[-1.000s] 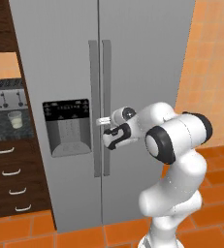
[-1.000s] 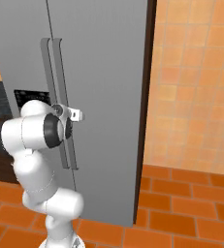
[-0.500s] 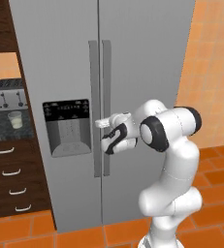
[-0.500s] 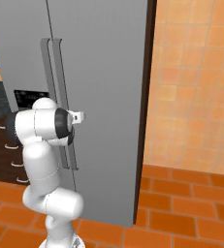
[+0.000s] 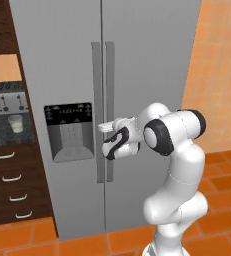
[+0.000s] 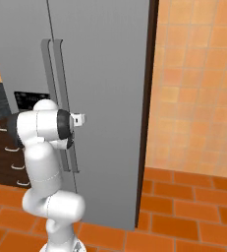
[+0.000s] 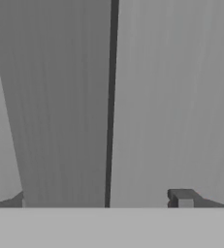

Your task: Grab a lemon wedge from the fridge and one ice cube from the ice bowl, and put them in the glass of lemonade.

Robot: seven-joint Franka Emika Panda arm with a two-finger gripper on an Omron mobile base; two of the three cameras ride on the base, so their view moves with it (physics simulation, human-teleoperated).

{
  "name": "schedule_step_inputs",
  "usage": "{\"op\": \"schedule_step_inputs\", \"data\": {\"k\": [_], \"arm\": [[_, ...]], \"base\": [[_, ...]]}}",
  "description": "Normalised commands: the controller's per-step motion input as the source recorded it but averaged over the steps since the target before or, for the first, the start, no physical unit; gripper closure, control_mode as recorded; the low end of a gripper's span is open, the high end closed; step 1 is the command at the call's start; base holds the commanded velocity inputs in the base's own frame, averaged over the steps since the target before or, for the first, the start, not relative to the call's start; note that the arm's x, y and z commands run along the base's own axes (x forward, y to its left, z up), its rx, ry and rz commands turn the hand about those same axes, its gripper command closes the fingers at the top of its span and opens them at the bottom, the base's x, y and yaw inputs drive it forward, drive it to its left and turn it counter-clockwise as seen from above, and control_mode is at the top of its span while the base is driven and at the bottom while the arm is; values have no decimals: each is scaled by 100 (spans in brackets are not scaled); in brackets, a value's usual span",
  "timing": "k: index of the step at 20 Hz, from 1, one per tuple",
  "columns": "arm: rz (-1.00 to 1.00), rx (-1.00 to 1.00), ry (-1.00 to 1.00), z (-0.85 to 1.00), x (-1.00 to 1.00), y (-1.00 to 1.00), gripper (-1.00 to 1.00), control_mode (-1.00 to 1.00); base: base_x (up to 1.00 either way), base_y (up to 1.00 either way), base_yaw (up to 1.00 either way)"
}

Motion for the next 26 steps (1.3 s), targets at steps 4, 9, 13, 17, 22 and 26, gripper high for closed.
{"op": "schedule_step_inputs", "data": {"k": [4, 9, 13, 17, 22, 26], "arm": [[-7, 0, -9, -7, 72, 5, 100, -100], [-50, 0, -3, 0, 13, -10, 100, -100], [-74, 0, 5, 0, -11, -32, 100, -100], [-69, 0, 6, 0, -35, -46, 100, -100], [-66, 0, 7, 0, -43, -51, 100, -100], [-63, -1, 4, 0, -57, -44, 100, -100]], "base": [[0, 0, 0], [0, 0, 0], [0, 0, 0], [0, 0, 0], [0, 0, 0], [0, 0, 0]]}}
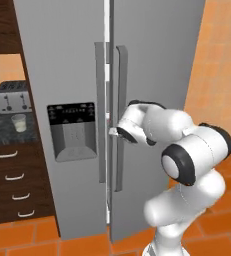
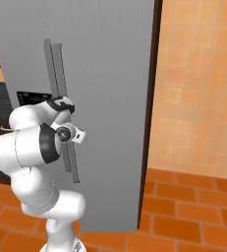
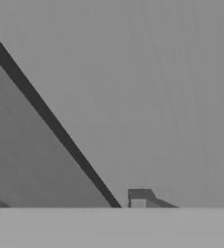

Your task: Grab a lemon wedge from the fridge and one ice cube from the ice bowl, and put them in the glass of lemonade.

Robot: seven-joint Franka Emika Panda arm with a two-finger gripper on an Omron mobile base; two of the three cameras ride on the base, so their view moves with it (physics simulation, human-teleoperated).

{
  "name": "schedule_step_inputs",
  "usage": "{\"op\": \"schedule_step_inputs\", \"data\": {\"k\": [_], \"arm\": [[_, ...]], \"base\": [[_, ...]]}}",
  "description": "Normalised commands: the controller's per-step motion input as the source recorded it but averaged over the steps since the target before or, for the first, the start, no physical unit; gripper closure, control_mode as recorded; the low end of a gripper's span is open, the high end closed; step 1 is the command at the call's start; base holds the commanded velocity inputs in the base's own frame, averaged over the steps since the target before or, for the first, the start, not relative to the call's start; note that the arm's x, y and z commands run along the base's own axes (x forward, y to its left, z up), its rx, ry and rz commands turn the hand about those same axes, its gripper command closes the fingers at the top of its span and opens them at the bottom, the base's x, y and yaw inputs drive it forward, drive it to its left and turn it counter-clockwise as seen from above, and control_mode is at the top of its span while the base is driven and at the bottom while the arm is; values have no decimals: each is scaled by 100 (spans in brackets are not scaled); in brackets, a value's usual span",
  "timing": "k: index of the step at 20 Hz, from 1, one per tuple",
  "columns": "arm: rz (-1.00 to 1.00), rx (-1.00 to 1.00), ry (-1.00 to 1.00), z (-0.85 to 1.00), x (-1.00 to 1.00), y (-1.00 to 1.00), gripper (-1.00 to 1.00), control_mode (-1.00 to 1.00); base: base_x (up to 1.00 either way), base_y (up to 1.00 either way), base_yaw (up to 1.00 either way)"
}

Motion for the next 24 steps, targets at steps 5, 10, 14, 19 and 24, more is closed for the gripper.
{"op": "schedule_step_inputs", "data": {"k": [5, 10, 14, 19, 24], "arm": [[-64, -12, 14, 0, -45, -29, 100, -100], [-62, -20, 32, 0, -25, -29, 100, -100], [-56, -24, 45, 1, -10, -48, 100, -100], [-50, -21, 55, 5, -1, -71, 100, -100], [-39, -18, 45, 0, -50, -77, 100, -100]], "base": [[0, 0, 0], [0, 0, 0], [0, 0, 0], [0, 0, 0], [0, 0, 0]]}}
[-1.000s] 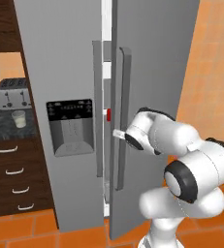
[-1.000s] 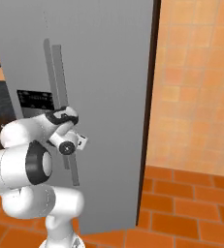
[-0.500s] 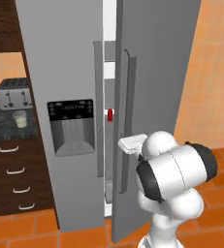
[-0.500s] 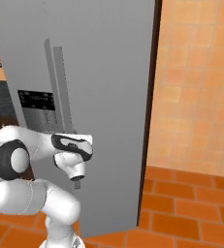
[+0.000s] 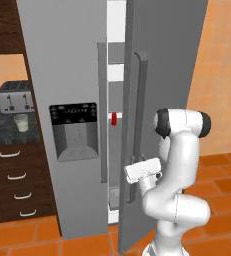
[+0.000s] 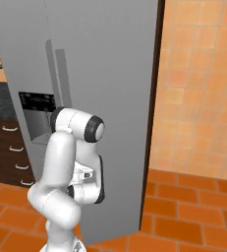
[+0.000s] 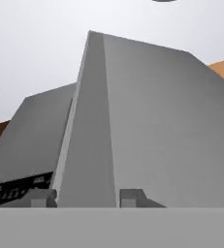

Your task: Grab a lemon wedge from the fridge and one ice cube from the ice bowl, and put them in the glass of lemonade.

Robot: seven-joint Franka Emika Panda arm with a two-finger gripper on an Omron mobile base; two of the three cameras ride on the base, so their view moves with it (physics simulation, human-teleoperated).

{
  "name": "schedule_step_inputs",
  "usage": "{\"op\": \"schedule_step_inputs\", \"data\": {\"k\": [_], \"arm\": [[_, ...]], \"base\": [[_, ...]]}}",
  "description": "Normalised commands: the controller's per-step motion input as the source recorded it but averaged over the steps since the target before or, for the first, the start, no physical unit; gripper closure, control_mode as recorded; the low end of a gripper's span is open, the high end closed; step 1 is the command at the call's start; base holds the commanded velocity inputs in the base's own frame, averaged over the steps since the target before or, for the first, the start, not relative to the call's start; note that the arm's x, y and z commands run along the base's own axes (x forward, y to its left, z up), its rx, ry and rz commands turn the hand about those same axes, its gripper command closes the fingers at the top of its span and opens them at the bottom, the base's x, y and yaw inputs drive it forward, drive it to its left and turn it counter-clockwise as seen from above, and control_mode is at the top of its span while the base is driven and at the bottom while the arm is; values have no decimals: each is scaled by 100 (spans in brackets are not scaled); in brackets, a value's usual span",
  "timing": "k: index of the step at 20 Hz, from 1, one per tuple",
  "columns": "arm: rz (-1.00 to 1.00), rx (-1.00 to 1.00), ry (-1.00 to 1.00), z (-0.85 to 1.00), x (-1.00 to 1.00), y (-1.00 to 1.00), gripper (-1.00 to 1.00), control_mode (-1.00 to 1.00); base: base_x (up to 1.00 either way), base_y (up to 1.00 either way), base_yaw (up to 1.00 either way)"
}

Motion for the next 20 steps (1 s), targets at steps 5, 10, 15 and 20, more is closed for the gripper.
{"op": "schedule_step_inputs", "data": {"k": [5, 10, 15, 20], "arm": [[-36, -13, 32, 2, -90, -64, 100, -100], [-44, -7, 25, 23, -69, -71, 100, -100], [-13, -23, 7, 14, -95, 9, 100, -100], [19, -52, 0, 37, -86, 100, 100, -100]], "base": [[0, 0, 0], [0, 0, 0], [0, 0, 0], [0, 0, 0]]}}
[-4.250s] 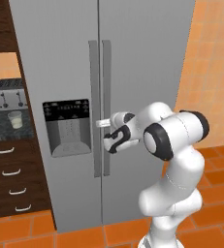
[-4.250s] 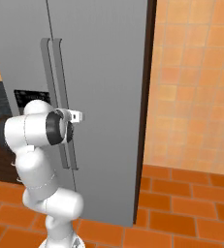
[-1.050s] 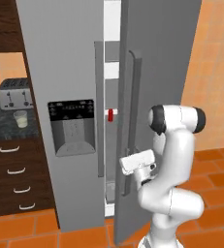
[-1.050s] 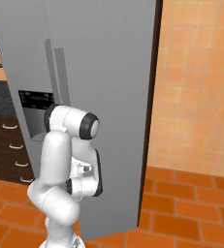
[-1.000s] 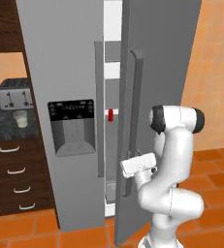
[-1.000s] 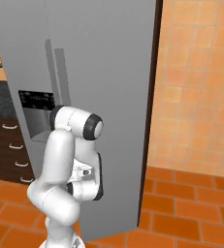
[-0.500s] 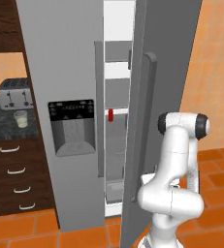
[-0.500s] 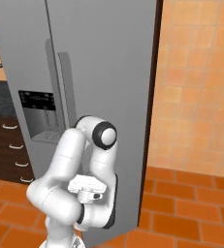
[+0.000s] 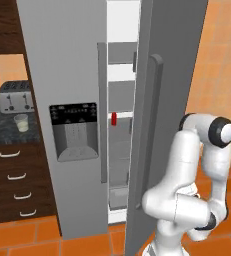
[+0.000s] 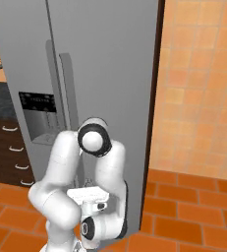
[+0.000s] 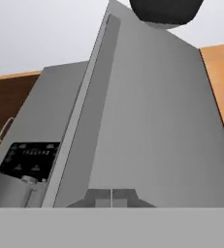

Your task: Grab a lemon wedge from the fridge and one ice cube from the ice bowl, and put them in the glass of lemonade.

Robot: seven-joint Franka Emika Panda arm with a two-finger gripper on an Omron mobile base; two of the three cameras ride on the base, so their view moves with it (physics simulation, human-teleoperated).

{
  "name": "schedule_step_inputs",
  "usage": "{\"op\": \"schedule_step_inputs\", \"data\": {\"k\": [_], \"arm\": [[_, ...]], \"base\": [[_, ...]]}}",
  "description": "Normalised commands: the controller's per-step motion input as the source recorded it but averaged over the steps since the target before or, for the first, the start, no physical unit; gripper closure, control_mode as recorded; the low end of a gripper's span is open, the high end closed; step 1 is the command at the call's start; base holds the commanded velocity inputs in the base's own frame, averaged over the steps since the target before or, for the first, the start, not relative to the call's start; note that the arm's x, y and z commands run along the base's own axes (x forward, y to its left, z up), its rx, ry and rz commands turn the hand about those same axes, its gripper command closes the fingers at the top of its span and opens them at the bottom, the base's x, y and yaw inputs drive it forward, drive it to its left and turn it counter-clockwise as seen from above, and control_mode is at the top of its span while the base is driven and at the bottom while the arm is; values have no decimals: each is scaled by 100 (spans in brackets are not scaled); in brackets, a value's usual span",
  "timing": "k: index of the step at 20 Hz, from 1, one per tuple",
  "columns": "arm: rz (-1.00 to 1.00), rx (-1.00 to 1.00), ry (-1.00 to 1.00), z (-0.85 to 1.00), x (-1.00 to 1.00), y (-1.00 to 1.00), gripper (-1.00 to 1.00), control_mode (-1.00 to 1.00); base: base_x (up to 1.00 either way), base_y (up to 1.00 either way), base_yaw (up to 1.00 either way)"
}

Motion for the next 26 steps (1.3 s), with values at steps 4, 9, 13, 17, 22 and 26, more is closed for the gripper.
{"op": "schedule_step_inputs", "data": {"k": [4, 9, 13, 17, 22, 26], "arm": [[14, -68, 7, 81, -44, 100, 100, -100], [6, -78, 16, 95, -5, 100, 100, -100], [0, -70, 4, 88, 18, 100, 100, -100], [0, -69, -1, 78, 17, 100, 100, -100], [0, -85, 17, 83, 0, 100, 100, -100], [0, -92, 27, 58, 0, 100, 100, -100]], "base": [[0, 0, 0], [0, 0, 0], [0, 0, 0], [0, 0, 0], [0, 0, 0], [0, 0, 0]]}}
